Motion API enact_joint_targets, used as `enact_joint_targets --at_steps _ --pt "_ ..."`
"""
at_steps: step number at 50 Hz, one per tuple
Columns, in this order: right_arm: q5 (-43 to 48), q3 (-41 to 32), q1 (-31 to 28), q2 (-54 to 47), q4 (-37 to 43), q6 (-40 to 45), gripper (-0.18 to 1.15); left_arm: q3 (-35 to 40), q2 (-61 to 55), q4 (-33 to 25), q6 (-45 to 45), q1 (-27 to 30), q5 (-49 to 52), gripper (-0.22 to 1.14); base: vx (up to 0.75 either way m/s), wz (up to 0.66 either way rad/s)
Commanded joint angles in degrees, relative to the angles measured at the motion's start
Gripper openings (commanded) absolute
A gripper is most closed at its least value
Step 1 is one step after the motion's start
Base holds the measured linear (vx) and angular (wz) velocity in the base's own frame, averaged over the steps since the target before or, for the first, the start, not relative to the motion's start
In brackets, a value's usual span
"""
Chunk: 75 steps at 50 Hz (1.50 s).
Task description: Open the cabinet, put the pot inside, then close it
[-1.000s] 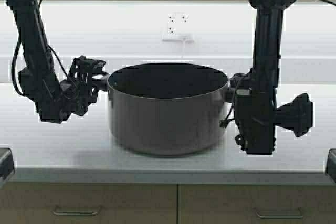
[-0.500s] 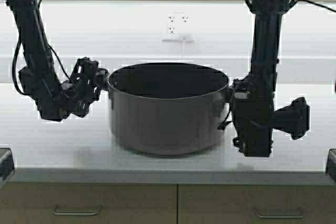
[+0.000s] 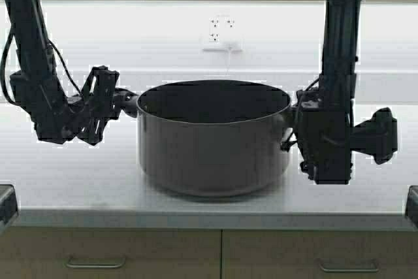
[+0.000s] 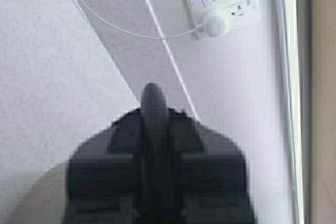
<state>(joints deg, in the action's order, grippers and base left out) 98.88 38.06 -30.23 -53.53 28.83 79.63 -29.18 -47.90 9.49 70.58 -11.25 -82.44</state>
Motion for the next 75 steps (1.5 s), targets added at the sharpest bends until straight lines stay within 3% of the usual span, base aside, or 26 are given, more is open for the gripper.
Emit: enact_joint_targets --at_steps 1,14,26,39,53,66,75 --pt "1.2 2.9 -0.7 8.7 -2.1 0.1 0.08 -4.4 9.1 0.3 -1.0 -0.7 -4.0 0.03 0.00 0.00" --pt "1.2 9.2 -1.7 17.7 -8.1 -0.4 0.08 -16.9 20.7 -2.5 -1.9 -1.3 -6.7 0.03 0.00 0.00" --pt "0.9 15.7 -4.8 26.4 -8.1 -1.5 0.08 -28.4 32.5 -10.2 -2.6 -6.0 -6.6 0.03 0.00 0.00" --pt "-1.8 21.1 -7.9 36.8 -7.7 -4.3 0.08 -35.6 42.9 -19.0 -5.9 -12.4 -5.8 0.03 0.00 0.00" --pt "-7.6 22.5 -10.0 47.7 -7.9 -7.0 0.08 -36.5 54.0 -22.1 -7.2 -16.4 0.6 0.04 0.00 0.00" --pt "-19.5 20.3 -10.4 59.9 -7.9 -11.9 0.08 -33.7 68.4 -27.3 -17.5 -18.9 18.5 0.04 0.00 0.00" --pt "-28.9 15.7 -10.4 65.2 -7.8 -15.6 0.08 -27.6 74.4 -30.5 -23.6 -18.9 31.5 0.04 0.00 0.00"
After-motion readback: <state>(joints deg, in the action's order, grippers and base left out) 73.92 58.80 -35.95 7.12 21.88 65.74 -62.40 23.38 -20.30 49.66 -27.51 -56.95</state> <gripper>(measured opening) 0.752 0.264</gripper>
